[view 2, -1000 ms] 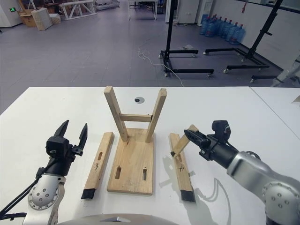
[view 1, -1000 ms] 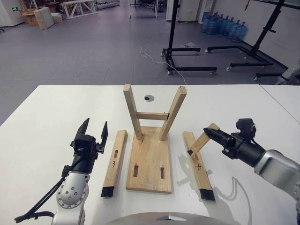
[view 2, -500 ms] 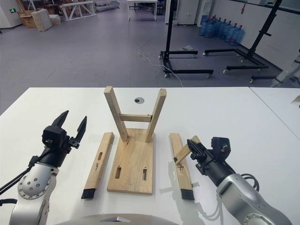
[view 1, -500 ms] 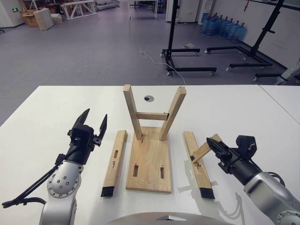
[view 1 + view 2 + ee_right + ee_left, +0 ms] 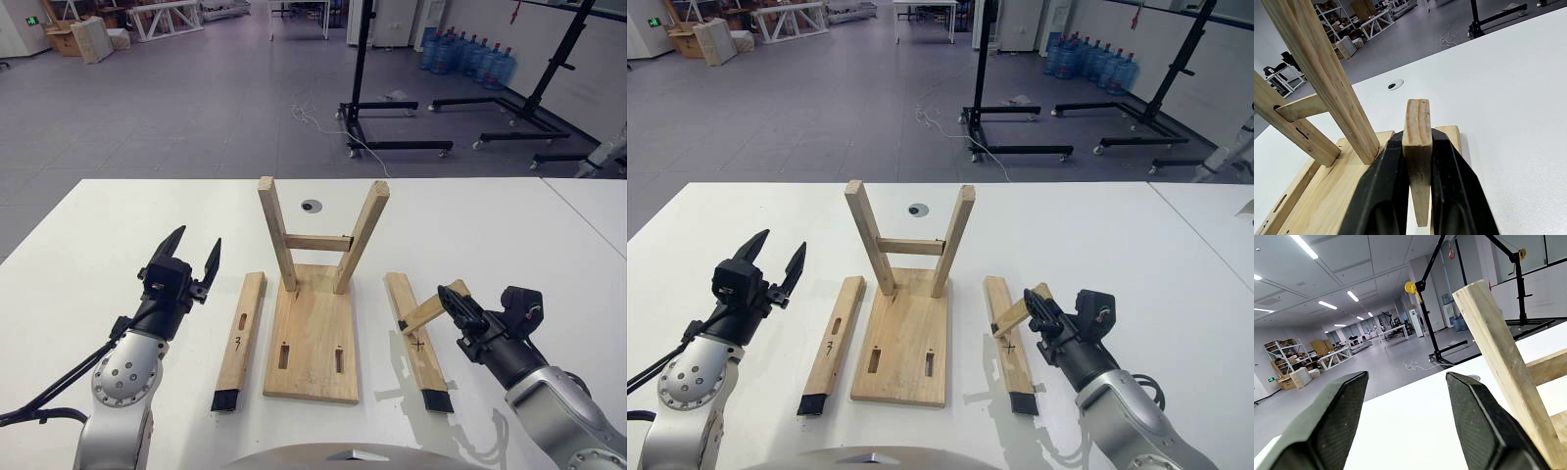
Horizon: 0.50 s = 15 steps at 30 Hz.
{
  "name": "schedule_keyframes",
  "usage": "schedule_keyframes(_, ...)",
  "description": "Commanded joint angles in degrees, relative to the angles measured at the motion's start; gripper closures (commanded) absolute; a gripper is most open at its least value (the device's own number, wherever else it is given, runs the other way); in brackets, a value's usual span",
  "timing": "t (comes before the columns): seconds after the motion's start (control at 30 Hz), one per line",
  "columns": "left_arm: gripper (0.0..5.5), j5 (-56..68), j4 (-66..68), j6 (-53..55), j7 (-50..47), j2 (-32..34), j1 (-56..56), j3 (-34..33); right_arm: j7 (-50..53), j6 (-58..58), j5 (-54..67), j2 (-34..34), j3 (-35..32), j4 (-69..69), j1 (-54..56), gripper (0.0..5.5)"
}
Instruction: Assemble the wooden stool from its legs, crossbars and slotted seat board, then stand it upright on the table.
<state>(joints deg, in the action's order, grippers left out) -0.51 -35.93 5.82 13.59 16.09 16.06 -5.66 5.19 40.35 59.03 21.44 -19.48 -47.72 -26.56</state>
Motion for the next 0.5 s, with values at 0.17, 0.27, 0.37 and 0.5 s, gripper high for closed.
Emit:
schedule_keyframes(0.17,2.61,-0.1,0.7,-0.9,0.8,0.7,0.2,0.0,5.1,-0.3,-1.2,-0.9,-0.3,1.8,3.1,5.11)
schedule_keyframes(0.27,2.61,-0.2,1.0,-1.0,0.9,0.6,-0.1,0.5,5.3,-0.5,-2.1,-1.6,0.3,2.2,1.7,5.11)
schedule_keyframes(0.37,2.61,-0.2,1.4,-0.9,1.1,0.9,-0.4,0.6,4.4,-1.1,-3.0,-2.4,0.8,2.4,0.7,5.11)
schedule_keyframes(0.5,2.61,-0.4,0.5,-0.7,0.8,0.7,0.7,0.4,0.7,-2.5,-5.5,-1.2,0.5,5.0,-0.9,5.11)
